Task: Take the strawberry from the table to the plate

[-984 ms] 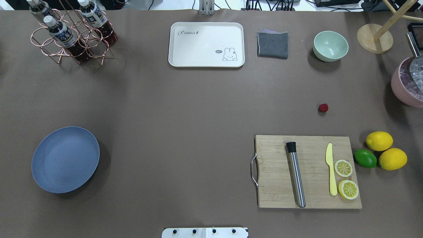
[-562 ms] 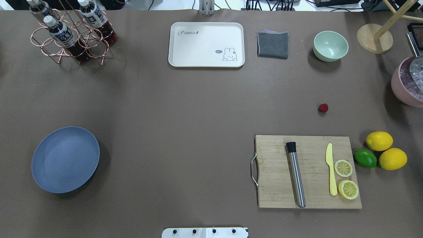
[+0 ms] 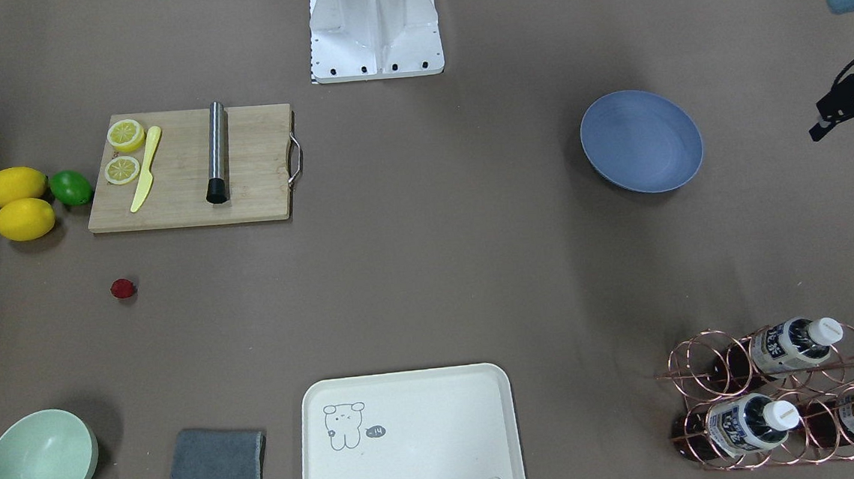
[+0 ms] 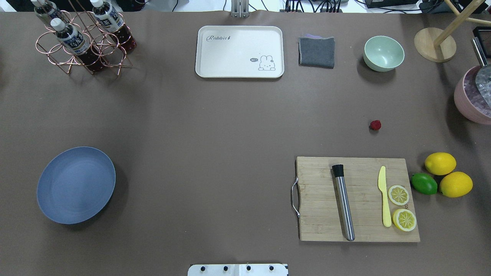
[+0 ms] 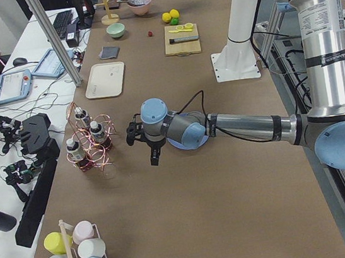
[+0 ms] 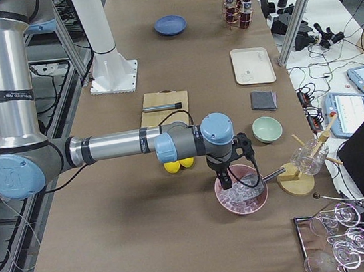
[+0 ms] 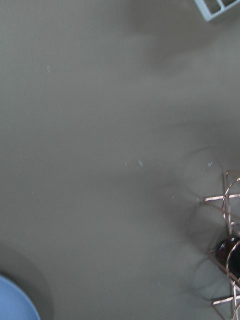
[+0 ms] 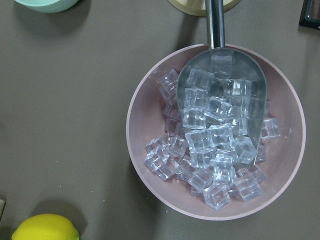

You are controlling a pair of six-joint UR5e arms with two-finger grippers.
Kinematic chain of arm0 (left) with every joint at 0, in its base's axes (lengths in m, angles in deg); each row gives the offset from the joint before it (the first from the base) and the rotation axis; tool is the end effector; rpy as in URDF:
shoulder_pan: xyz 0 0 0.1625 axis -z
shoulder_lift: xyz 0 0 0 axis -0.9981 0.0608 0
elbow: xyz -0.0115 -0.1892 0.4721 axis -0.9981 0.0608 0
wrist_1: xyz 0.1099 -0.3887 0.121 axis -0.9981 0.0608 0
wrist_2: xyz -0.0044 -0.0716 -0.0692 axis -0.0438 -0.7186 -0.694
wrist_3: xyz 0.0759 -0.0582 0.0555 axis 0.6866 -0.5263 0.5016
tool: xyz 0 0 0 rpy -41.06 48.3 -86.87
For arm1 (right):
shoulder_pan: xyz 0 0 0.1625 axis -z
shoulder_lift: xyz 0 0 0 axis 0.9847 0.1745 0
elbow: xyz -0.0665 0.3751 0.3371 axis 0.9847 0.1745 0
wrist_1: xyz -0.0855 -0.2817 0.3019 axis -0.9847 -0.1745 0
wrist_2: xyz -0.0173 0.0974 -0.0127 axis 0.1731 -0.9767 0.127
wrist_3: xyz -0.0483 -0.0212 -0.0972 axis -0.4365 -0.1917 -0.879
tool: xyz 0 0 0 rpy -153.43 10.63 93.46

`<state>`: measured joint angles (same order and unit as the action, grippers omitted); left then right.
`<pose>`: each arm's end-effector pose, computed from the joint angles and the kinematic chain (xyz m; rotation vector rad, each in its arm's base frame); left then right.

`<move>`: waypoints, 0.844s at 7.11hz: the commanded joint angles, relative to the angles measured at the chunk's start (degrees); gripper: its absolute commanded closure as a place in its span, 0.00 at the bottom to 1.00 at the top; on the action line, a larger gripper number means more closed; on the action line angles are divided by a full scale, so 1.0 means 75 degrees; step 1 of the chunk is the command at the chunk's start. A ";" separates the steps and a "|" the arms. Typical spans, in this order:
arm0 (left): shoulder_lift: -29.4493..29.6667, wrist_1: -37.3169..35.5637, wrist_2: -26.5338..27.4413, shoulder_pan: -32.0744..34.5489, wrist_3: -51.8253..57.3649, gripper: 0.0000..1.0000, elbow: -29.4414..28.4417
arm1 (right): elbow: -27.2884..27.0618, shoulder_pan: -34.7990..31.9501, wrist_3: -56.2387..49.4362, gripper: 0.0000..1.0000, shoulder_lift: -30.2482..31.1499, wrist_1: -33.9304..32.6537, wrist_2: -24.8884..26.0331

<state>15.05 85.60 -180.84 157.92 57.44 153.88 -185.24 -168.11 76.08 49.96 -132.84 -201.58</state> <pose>0.0970 -0.4542 0.6368 0.1622 0.9251 0.0938 0.0337 -0.4978 0.6955 0.1951 -0.8503 -0.2109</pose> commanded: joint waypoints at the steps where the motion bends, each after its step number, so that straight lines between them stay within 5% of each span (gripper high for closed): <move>1: -0.0294 0.1789 0.0269 -0.1371 -0.1593 0.02 -0.0350 | 0.0074 0.0199 0.0107 0.00 0.0086 0.0722 -0.0250; 4: -0.0799 0.4413 0.0854 -0.2906 -0.2786 0.10 -0.1392 | 0.0063 0.0785 0.1067 0.00 -0.0147 0.0749 -0.0158; 5: -0.0765 0.4702 0.0938 -0.3213 -0.3466 0.24 -0.1419 | 0.0086 0.0786 0.1069 0.00 -0.0148 0.0749 -0.0146; 6: -0.0753 0.4716 0.1043 -0.3262 -0.3496 0.56 -0.1431 | 0.0098 0.0797 0.1069 0.00 -0.0160 0.0749 -0.0146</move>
<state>9.41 119.09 -174.08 135.02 33.67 143.69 -184.62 -162.36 83.77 48.94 -127.24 -202.74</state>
